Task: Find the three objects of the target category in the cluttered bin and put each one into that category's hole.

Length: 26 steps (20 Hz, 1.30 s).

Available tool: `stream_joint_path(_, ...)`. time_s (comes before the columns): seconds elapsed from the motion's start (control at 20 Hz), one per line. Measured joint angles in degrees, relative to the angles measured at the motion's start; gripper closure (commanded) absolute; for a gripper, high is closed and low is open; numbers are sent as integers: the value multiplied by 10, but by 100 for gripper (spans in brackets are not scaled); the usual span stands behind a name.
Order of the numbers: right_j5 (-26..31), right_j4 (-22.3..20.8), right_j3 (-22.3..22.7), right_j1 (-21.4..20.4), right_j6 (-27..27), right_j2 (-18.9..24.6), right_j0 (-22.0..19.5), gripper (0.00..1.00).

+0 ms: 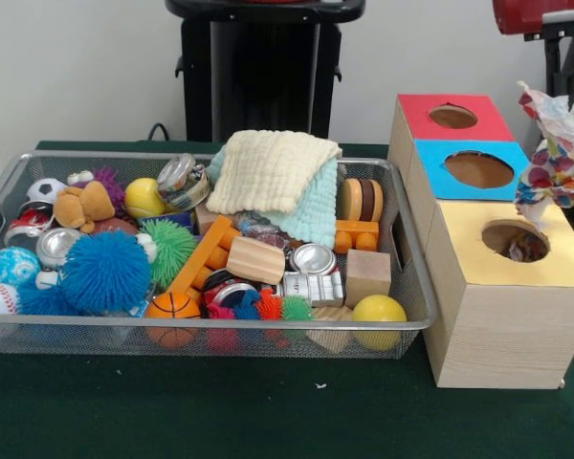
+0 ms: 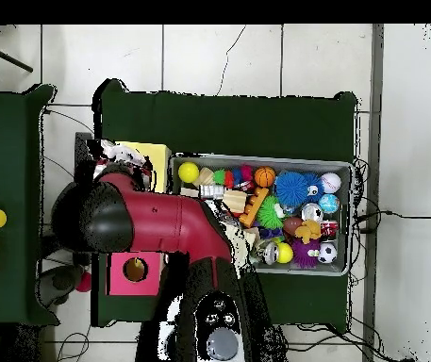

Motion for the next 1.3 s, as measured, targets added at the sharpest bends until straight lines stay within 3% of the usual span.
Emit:
stream_joint_path(0.35,53,0,-5,-10,0,0,1,100)
stream_joint_path(1.3,55,-35,-10,-14,0,9,-16,100)
